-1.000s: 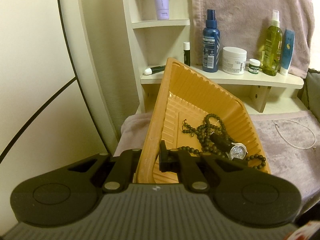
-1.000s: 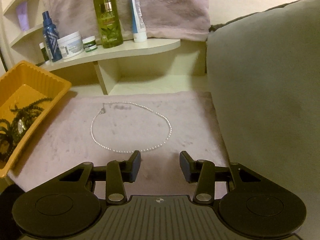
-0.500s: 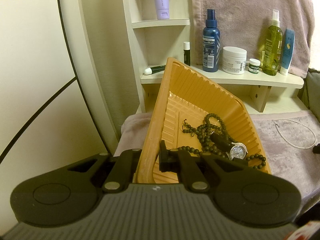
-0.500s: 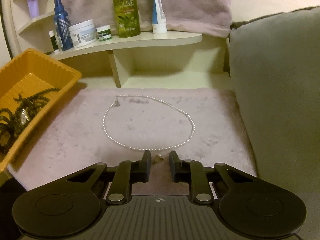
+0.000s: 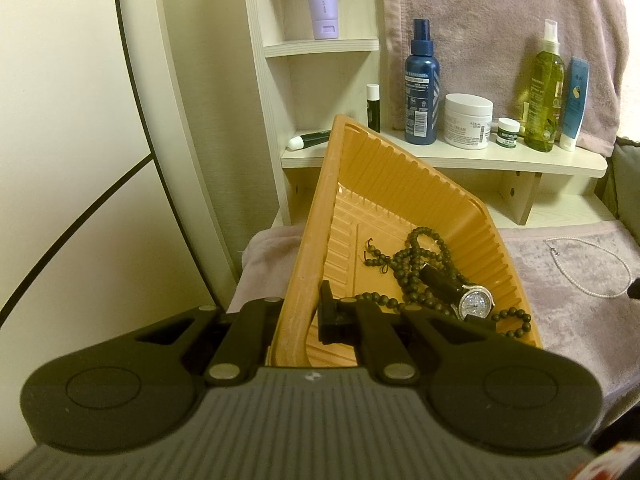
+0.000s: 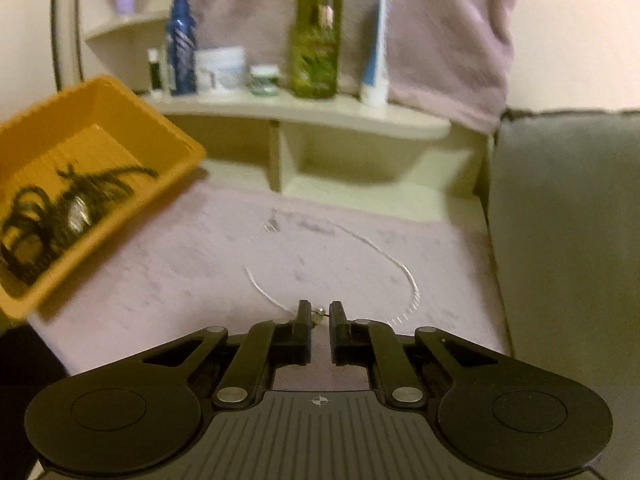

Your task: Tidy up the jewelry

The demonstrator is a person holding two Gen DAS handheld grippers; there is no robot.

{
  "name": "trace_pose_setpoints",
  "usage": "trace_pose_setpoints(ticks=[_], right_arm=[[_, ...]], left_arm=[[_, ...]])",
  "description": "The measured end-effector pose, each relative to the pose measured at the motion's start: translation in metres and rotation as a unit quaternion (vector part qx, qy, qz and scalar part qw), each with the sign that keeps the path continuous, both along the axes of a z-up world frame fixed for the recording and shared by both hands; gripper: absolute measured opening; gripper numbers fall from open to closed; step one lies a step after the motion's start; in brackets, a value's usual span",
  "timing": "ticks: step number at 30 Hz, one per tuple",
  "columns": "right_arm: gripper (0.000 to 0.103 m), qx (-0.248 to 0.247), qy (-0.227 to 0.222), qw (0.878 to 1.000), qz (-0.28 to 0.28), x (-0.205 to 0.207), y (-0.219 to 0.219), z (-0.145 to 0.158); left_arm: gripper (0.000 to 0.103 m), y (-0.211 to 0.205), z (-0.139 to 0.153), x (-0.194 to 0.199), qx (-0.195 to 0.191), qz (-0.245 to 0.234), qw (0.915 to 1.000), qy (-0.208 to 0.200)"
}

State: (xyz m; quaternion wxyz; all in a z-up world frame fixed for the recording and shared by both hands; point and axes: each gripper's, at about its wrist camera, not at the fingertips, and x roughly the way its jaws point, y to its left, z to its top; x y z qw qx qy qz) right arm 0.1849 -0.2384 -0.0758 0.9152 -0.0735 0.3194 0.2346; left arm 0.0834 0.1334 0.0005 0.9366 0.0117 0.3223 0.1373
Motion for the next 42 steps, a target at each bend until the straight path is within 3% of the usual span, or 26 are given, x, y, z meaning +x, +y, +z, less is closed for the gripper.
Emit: trace_pose_setpoints(ticks=[11, 21, 31, 33, 36, 39, 42], right_arm=[[0.008, 0.071, -0.010, 0.994, 0.087, -0.007, 0.058, 0.046], [0.008, 0.114, 0.016, 0.981, 0.158, -0.002, 0.123, 0.059], [0.009, 0.115, 0.051, 0.970, 0.209, 0.007, 0.174, 0.049], [0.016, 0.125, 0.057, 0.966, 0.218, 0.007, 0.174, 0.047], [0.043, 0.140, 0.051, 0.969, 0.198, 0.006, 0.160, 0.047], [0.043, 0.144, 0.043, 0.976, 0.157, 0.010, 0.131, 0.044], [0.044, 0.118, 0.026, 0.988, 0.098, 0.015, 0.097, 0.039]], left_arm=[[0.005, -0.001, 0.000, 0.000, 0.000, 0.000, 1.0000, 0.000], [0.005, -0.001, 0.000, 0.000, -0.001, 0.000, 1.0000, 0.000], [0.005, -0.001, -0.001, -0.001, -0.003, 0.001, 1.0000, -0.001], [0.005, -0.001, -0.001, -0.001, -0.003, 0.001, 1.0000, -0.001], [0.005, -0.001, -0.001, -0.001, -0.003, 0.001, 1.0000, -0.001], [0.005, -0.001, -0.001, 0.000, -0.004, 0.002, 1.0000, -0.001], [0.005, 0.000, -0.001, 0.000, -0.006, 0.003, 1.0000, -0.002]])
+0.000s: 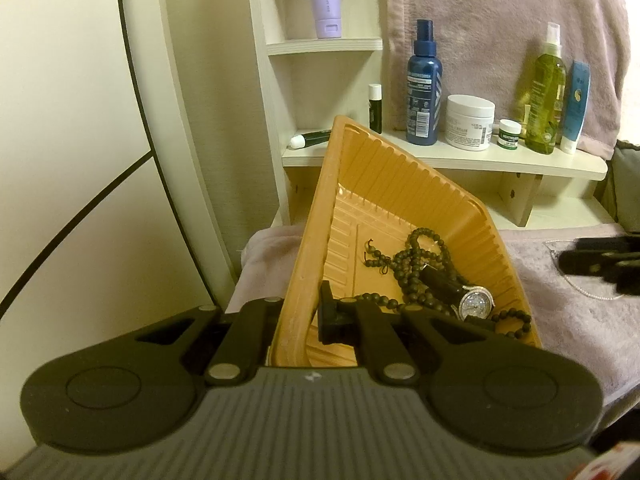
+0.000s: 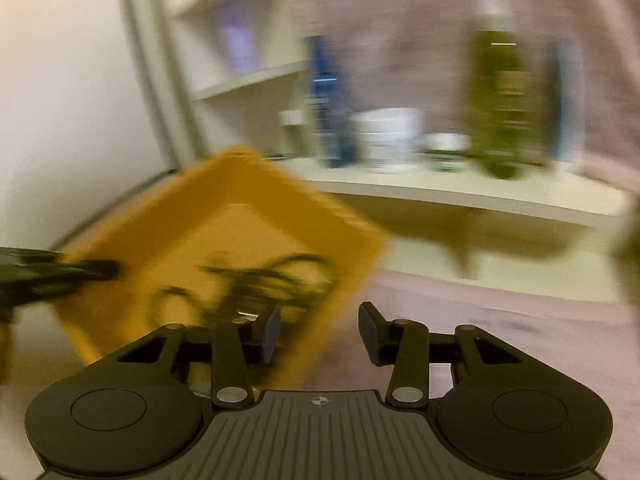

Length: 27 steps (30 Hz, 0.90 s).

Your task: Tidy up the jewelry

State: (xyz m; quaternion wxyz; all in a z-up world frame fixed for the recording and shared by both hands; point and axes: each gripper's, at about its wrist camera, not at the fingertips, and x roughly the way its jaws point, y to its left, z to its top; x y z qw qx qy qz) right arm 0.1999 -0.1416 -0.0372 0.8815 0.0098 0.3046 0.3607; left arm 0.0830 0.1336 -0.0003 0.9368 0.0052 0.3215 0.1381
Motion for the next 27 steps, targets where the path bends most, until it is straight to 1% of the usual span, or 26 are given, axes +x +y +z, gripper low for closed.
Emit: trace_pose_setpoints(ticks=[2, 5, 7, 10, 11, 13, 14, 15, 16, 18, 22, 24, 27], right_arm=[[0.044, -0.030, -0.004, 0.998, -0.050, 0.007, -0.026, -0.006], [0.044, -0.067, -0.003, 0.991, -0.119, 0.017, -0.066, -0.016], [0.043, -0.091, -0.004, 0.984, -0.154, 0.024, -0.089, -0.020], [0.043, -0.114, -0.003, 0.977, -0.181, 0.034, -0.112, -0.026], [0.043, -0.121, -0.005, 0.975, -0.186, 0.036, -0.117, -0.028], [0.035, -0.134, -0.007, 0.973, -0.188, 0.042, -0.126, -0.033], [0.029, -0.139, -0.004, 0.972, -0.188, 0.045, -0.127, -0.036], [0.026, -0.142, 0.001, 0.973, -0.185, 0.049, -0.128, -0.040], [0.025, -0.142, 0.002, 0.973, -0.182, 0.050, -0.127, -0.044], [0.019, -0.149, 0.006, 0.974, -0.172, 0.054, -0.126, -0.050], [0.011, -0.157, 0.014, 0.974, -0.162, 0.063, -0.122, -0.059], [0.005, -0.161, 0.017, 0.974, -0.158, 0.065, -0.121, -0.063], [0.002, -0.164, 0.017, 0.974, -0.154, 0.063, -0.119, -0.062]], left_arm=[[0.005, 0.000, 0.000, 0.000, 0.001, 0.000, 1.0000, 0.000], [0.005, 0.000, 0.000, 0.000, 0.000, 0.000, 1.0000, 0.000], [0.005, 0.000, 0.000, 0.000, 0.000, 0.000, 1.0000, 0.000], [0.005, 0.001, 0.000, 0.000, 0.000, 0.000, 1.0000, 0.000], [0.005, 0.001, 0.000, 0.000, 0.000, 0.000, 1.0000, 0.000], [0.005, 0.001, 0.000, 0.000, 0.001, 0.000, 1.0000, 0.001], [0.005, 0.001, 0.000, 0.000, 0.001, 0.000, 1.0000, 0.001], [0.005, 0.000, 0.000, 0.000, 0.001, 0.000, 1.0000, 0.001], [0.005, 0.000, 0.000, 0.000, 0.001, 0.000, 1.0000, 0.002], [0.005, 0.000, 0.000, 0.001, 0.001, 0.000, 1.0000, 0.002], [0.005, 0.000, 0.001, 0.000, 0.002, 0.001, 1.0000, 0.003], [0.005, 0.000, 0.000, 0.000, 0.002, 0.001, 1.0000, 0.003], [0.005, 0.000, 0.000, 0.000, 0.002, 0.001, 1.0000, 0.003]])
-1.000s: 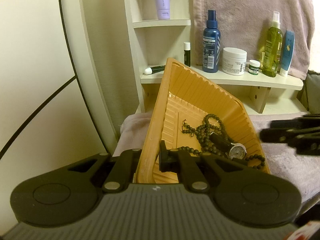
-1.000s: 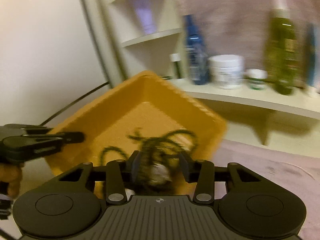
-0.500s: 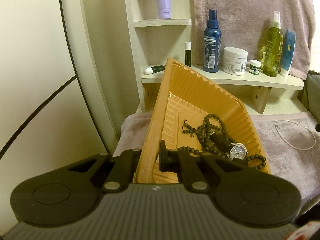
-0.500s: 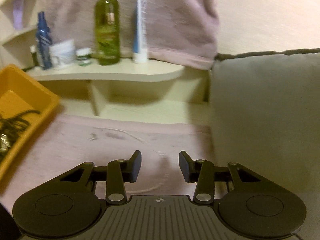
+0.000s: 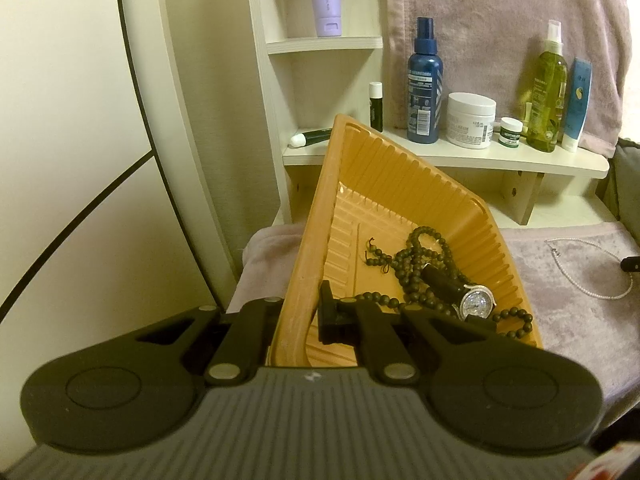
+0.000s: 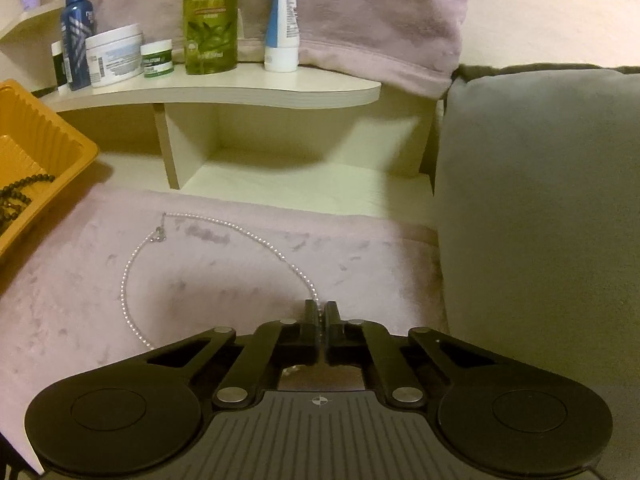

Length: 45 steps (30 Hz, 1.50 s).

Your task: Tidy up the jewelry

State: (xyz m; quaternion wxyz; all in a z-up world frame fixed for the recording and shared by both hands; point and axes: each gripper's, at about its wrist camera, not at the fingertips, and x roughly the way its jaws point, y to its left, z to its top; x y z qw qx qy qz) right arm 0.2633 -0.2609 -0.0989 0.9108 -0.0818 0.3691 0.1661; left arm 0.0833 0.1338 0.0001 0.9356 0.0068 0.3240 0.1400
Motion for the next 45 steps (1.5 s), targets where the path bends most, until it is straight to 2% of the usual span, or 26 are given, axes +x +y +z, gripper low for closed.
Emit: trace_pose_setpoints(ticks=[6, 14, 22, 31, 38, 41, 45], right_arm=[[0.002, 0.008, -0.024, 1.000, 0.010, -0.012, 0.004, 0.025], [0.002, 0.046, -0.084, 0.993, 0.071, -0.035, 0.030, 0.101], [0.002, 0.083, -0.132, 0.978, 0.142, -0.046, 0.064, 0.175], [0.002, 0.137, -0.157, 0.952, 0.225, -0.058, 0.113, 0.233], [0.002, 0.165, -0.148, 0.935, 0.277, -0.066, 0.158, 0.245], [0.002, 0.161, -0.125, 0.934, 0.293, -0.064, 0.179, 0.230], [0.002, 0.149, -0.066, 0.937, 0.310, -0.058, 0.205, 0.195]], left_arm=[[0.005, 0.000, 0.000, 0.000, 0.000, -0.001, 1.0000, 0.000], [0.005, 0.001, -0.001, 0.000, -0.002, -0.001, 1.0000, -0.001], [0.005, 0.004, -0.002, 0.000, -0.007, -0.003, 1.0000, -0.003], [0.005, 0.005, -0.002, -0.001, -0.015, -0.007, 0.9998, -0.006], [0.005, 0.010, -0.003, -0.001, -0.023, -0.010, 0.9997, -0.007], [0.005, 0.012, -0.004, -0.002, -0.029, -0.011, 0.9995, -0.009], [0.005, 0.016, -0.005, -0.002, -0.037, -0.014, 0.9992, -0.011]])
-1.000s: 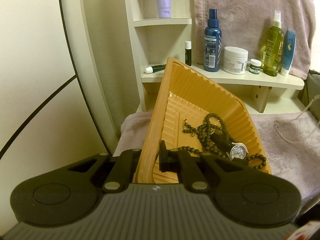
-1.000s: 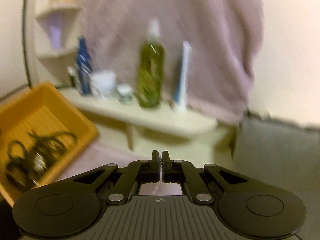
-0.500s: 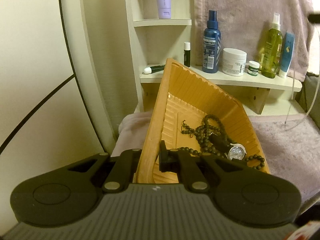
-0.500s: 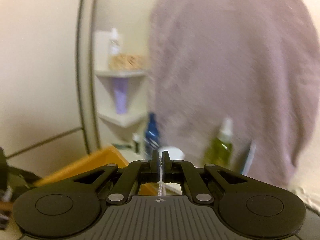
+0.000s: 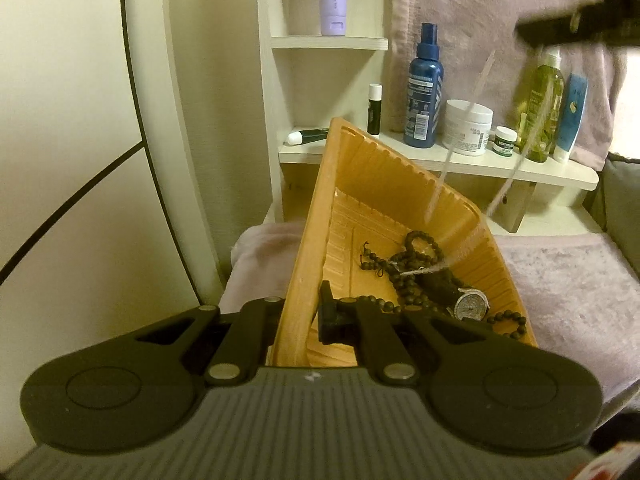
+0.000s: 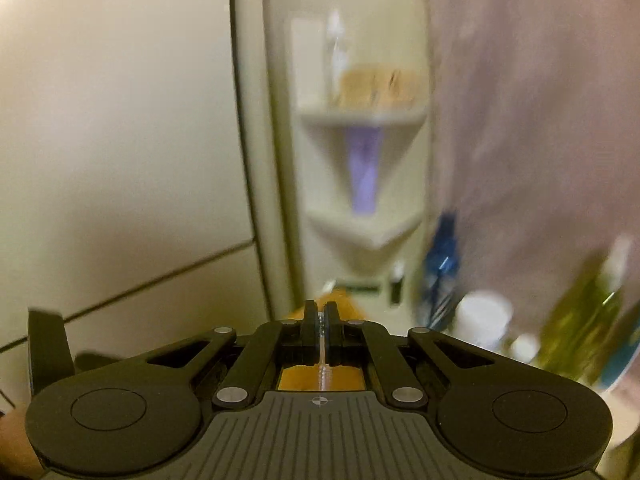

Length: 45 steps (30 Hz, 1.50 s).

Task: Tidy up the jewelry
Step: 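Lower the pearl necklace into the tray and open the right gripper, then set the orange tray flat on the cloth and open the left gripper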

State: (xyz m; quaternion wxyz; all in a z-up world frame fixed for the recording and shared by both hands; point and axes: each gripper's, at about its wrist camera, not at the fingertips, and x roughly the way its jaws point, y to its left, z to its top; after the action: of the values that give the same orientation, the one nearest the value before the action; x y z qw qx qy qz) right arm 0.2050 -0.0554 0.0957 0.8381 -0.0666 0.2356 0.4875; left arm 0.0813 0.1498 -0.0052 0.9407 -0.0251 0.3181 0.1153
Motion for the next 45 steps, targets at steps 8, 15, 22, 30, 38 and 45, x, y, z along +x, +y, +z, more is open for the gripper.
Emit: trace_pose_setpoints(ticks=[8, 15, 22, 30, 38, 45], right_arm=[[0.002, -0.063, 0.077, 0.995, 0.019, 0.007, 0.027, -0.065], [0.002, -0.091, 0.108, 0.990, 0.007, 0.020, 0.032, -0.097], [0.002, -0.103, 0.116, 0.988, 0.001, 0.020, 0.033, -0.102], [0.002, -0.098, 0.126, 0.987, 0.001, 0.022, 0.044, -0.103], [0.003, -0.067, 0.127, 0.990, 0.003, 0.023, 0.051, -0.097], [0.054, -0.030, 0.140, 0.989, -0.043, 0.029, 0.030, -0.089]], left_arm=[[0.006, 0.014, -0.005, -0.002, -0.035, 0.000, 0.9994, -0.003], [0.007, 0.028, -0.012, -0.005, -0.066, 0.003, 0.9978, -0.002], [0.012, 0.042, -0.021, -0.008, -0.097, 0.017, 0.9951, 0.010], [0.037, 0.056, -0.024, -0.012, -0.101, 0.043, 0.9939, 0.013], [0.037, 0.061, -0.017, -0.023, -0.092, 0.054, 0.9943, 0.001], [0.040, 0.056, -0.011, -0.029, -0.082, 0.051, 0.9954, -0.004]])
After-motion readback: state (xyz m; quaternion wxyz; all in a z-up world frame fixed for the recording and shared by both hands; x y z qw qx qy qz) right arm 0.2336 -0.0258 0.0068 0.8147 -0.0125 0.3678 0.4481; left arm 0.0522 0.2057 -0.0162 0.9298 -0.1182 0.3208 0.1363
